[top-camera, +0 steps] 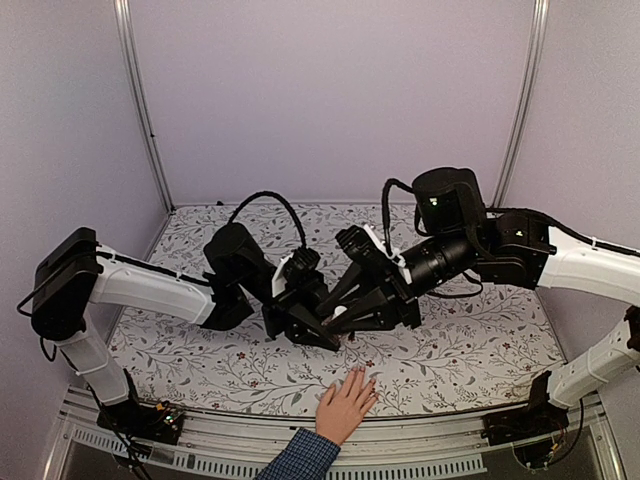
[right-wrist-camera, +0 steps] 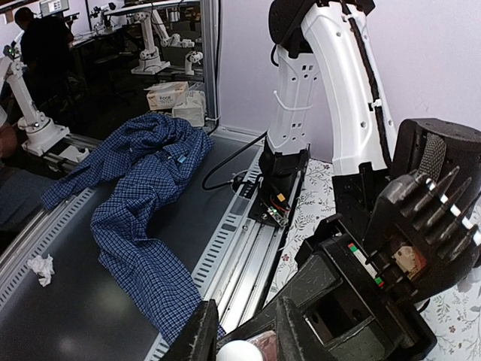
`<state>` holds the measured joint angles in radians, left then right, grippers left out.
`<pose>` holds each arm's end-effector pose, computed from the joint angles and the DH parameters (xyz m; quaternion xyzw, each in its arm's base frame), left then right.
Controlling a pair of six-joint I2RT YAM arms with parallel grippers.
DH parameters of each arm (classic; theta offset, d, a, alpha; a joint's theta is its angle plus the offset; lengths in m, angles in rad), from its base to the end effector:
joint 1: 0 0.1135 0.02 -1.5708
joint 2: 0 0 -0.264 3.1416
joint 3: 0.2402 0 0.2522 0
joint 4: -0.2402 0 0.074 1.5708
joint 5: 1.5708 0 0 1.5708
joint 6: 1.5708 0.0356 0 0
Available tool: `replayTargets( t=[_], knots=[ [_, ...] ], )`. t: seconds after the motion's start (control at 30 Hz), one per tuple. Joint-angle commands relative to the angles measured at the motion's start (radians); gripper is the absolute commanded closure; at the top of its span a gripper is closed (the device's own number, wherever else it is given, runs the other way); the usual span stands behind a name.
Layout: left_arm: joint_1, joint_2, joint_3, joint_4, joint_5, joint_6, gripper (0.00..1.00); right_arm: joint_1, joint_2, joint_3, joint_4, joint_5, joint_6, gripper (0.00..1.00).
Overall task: Paint the nails
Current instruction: Screw the nail polish bottle.
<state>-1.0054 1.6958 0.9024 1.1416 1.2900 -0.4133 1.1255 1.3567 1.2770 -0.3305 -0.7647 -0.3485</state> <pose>0.1567 -0.3108 0.2715 0.6047 0.2950 -0.6880 0.2718 0.1088 0.2852 0.3720 -0.6729 0.4371 0.4815 0.3526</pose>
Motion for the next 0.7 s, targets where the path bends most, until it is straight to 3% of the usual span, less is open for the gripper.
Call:
replayTargets(
  t=[0.0,0.17,0.67],
  knots=[
    [-0.005,0.004,0.019,0.055,0.017,-0.025,1.0,0.005,0.007,0.033,-0.017,-0.024,-0.01,0.76],
    [0.005,-0.006,0.006,0.055,-0.011,-0.016,1.0,0.004,0.009,0.036,-0.026,-0.028,-0.006,0.99],
    [0.094,-0.158,-0.118,-0.033,-0.454,0.118,1.0,0.005,0.052,0.032,-0.013,0.088,0.1,1.0]
  ],
)
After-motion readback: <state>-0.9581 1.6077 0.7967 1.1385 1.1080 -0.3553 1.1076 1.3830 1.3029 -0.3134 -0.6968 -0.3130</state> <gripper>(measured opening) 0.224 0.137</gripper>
